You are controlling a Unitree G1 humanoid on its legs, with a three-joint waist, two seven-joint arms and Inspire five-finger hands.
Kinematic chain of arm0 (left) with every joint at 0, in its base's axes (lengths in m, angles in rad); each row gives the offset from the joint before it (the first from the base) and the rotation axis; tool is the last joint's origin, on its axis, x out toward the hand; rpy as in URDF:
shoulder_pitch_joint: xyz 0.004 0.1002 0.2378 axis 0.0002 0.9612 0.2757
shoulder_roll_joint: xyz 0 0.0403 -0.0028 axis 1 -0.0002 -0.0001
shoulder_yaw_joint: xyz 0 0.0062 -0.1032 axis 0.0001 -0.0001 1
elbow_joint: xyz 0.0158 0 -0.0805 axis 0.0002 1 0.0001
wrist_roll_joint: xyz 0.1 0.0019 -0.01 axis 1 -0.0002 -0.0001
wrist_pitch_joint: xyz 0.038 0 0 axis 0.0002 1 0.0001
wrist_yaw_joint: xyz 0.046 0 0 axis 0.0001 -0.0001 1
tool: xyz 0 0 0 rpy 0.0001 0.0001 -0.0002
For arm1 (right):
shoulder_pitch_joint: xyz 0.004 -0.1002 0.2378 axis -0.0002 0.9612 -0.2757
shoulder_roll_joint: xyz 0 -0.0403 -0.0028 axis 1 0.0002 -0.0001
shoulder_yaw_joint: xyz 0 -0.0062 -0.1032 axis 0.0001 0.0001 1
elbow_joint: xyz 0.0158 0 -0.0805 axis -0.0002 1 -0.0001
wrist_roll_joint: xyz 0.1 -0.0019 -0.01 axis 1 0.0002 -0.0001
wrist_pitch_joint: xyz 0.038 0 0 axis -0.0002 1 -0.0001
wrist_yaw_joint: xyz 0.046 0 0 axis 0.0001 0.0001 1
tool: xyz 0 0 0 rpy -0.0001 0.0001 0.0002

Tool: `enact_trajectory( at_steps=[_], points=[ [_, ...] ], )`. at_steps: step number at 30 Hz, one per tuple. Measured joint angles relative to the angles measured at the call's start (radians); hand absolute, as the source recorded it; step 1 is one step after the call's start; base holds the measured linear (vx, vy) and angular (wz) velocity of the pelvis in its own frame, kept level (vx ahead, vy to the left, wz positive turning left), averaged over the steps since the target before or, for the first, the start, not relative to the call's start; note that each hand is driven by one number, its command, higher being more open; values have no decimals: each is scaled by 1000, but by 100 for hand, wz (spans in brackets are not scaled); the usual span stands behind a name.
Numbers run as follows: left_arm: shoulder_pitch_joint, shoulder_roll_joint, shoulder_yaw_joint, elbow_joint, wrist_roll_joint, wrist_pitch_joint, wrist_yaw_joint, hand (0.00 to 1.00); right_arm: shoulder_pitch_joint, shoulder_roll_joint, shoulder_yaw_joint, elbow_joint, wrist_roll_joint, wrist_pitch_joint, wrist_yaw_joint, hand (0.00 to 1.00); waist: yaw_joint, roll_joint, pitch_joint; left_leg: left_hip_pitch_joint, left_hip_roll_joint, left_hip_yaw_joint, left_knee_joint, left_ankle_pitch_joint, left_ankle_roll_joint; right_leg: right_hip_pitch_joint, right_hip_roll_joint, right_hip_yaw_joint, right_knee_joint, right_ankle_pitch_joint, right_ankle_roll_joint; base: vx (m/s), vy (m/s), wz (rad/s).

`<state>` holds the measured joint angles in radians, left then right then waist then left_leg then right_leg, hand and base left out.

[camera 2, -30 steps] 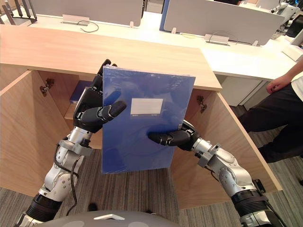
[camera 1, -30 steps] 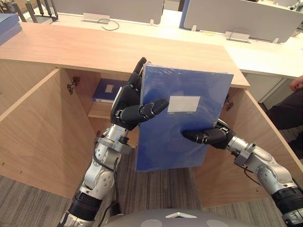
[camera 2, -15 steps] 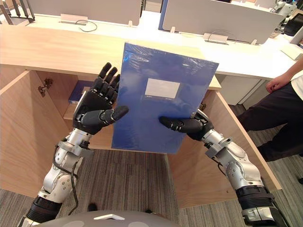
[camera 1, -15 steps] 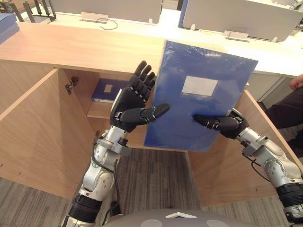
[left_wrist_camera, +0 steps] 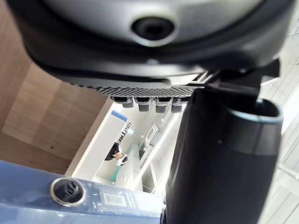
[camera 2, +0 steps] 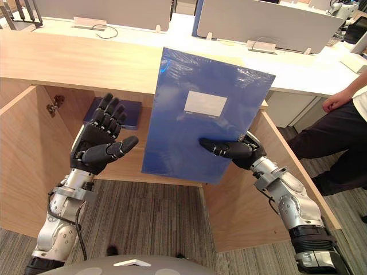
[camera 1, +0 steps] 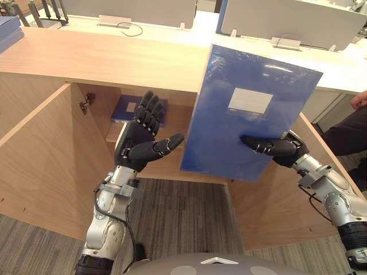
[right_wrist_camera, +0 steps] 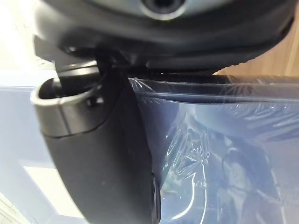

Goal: Walk over to the cabinet, pick up the folder, carry it to the office cabinet, place the folder inside the office cabinet, then close the office cabinet door

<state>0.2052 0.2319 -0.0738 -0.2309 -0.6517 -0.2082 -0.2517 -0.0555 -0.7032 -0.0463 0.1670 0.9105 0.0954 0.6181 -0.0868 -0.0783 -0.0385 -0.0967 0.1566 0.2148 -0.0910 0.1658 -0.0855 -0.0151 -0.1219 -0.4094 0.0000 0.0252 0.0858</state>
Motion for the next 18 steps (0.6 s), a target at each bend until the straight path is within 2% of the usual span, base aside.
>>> enact_trajectory(
  at_steps=[5,9,12,16,18],
  points=[
    [66,4,13,79,0,3,-44,100,0,0,-53,0,0,-9,-1,0,3,0,0,-1,-1,0,0,0,0,0,-2,-1,-1,-2,2,0,0,0],
    [134,35,-15,160,7,43,-105,100,1,0,-90,26,0,-24,-7,0,2,1,1,-3,-4,0,-1,-2,2,-1,-9,-1,-2,-6,6,0,0,0],
    [175,87,-78,256,88,60,-149,100,1,0,-112,78,0,-34,-24,0,6,1,1,-2,-1,1,-1,-4,1,-1,-13,0,-3,-7,8,0,0,0],
    [187,87,-106,458,208,75,-177,100,0,7,-125,128,0,-35,-51,0,9,2,1,-2,-1,3,-1,-4,1,-1,-13,1,-5,-7,9,0,0,0],
    [179,79,-101,600,306,80,-175,100,-1,47,-158,141,-2,-35,-74,0,11,4,1,-1,-8,3,0,-4,0,1,-13,1,-9,-7,8,23,31,-1]
  ],
)
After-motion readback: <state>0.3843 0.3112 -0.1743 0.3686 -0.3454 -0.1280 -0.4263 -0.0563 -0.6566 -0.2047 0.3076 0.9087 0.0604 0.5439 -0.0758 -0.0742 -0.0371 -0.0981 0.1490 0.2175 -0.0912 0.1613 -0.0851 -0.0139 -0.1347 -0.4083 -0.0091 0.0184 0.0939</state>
